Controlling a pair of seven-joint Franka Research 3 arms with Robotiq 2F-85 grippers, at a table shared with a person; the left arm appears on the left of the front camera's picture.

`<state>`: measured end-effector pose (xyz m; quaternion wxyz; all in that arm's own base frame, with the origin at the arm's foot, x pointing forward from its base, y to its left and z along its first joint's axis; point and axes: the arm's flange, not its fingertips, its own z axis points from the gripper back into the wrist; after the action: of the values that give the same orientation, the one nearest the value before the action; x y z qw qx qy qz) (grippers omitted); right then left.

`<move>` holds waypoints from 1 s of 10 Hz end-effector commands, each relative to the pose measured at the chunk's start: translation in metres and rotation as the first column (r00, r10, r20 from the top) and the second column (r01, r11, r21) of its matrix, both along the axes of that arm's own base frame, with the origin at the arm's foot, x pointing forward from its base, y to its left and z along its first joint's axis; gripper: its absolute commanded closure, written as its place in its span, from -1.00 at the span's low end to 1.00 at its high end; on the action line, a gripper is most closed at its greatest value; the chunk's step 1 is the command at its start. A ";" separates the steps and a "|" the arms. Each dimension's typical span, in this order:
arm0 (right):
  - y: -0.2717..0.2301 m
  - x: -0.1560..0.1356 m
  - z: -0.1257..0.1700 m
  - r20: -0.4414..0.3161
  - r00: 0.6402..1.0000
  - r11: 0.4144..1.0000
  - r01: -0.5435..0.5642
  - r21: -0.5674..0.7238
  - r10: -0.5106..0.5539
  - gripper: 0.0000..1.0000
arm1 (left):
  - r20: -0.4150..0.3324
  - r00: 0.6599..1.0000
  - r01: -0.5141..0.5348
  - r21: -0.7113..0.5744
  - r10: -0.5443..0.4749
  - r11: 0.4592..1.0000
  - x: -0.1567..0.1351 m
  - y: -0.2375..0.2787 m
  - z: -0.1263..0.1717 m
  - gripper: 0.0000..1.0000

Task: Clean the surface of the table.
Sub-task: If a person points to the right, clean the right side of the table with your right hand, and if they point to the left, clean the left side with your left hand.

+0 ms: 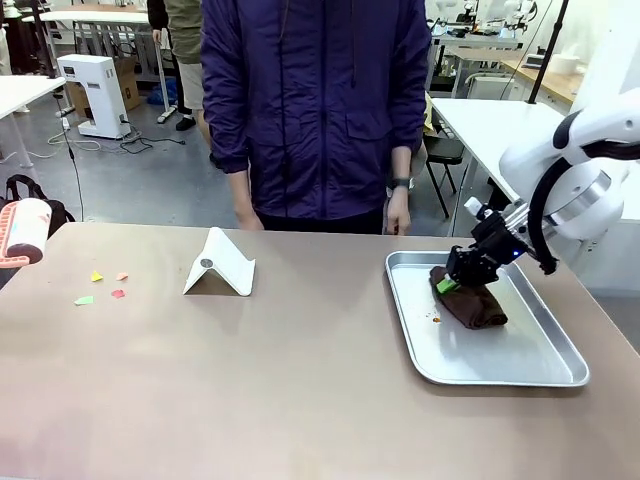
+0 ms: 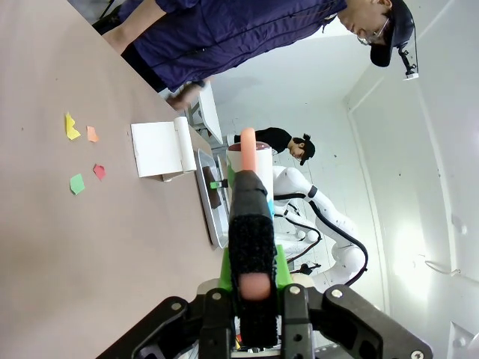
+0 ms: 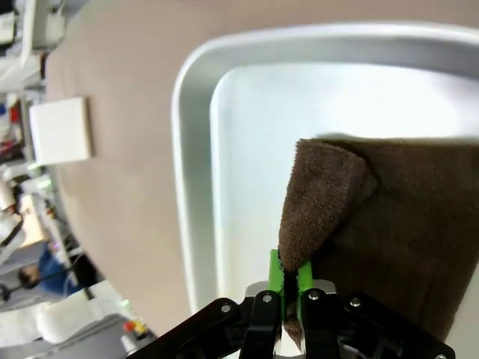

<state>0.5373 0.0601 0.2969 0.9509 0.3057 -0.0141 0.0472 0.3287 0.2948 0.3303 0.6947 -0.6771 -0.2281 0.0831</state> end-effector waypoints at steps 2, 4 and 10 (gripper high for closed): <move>0.025 -0.001 -0.010 -0.081 0.984 0.974 -0.144 0.172 0.160 0.86 | 0.006 1.000 0.001 0.005 -0.001 1.000 -0.004 -0.002 0.003 1.00; 0.040 -0.017 -0.008 -0.026 0.976 0.975 -0.215 0.052 0.216 0.86 | 0.006 1.000 0.001 0.005 -0.001 1.000 -0.004 -0.002 0.003 1.00; 0.021 -0.031 -0.010 -0.017 0.967 0.941 -0.251 -0.228 0.254 0.86 | 0.006 1.000 0.001 0.005 -0.001 1.000 -0.004 -0.002 0.003 1.00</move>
<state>0.5128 0.0890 0.2940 0.9548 0.2318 0.0173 0.1852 0.3287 0.2948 0.3304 0.6949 -0.6769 -0.2281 0.0831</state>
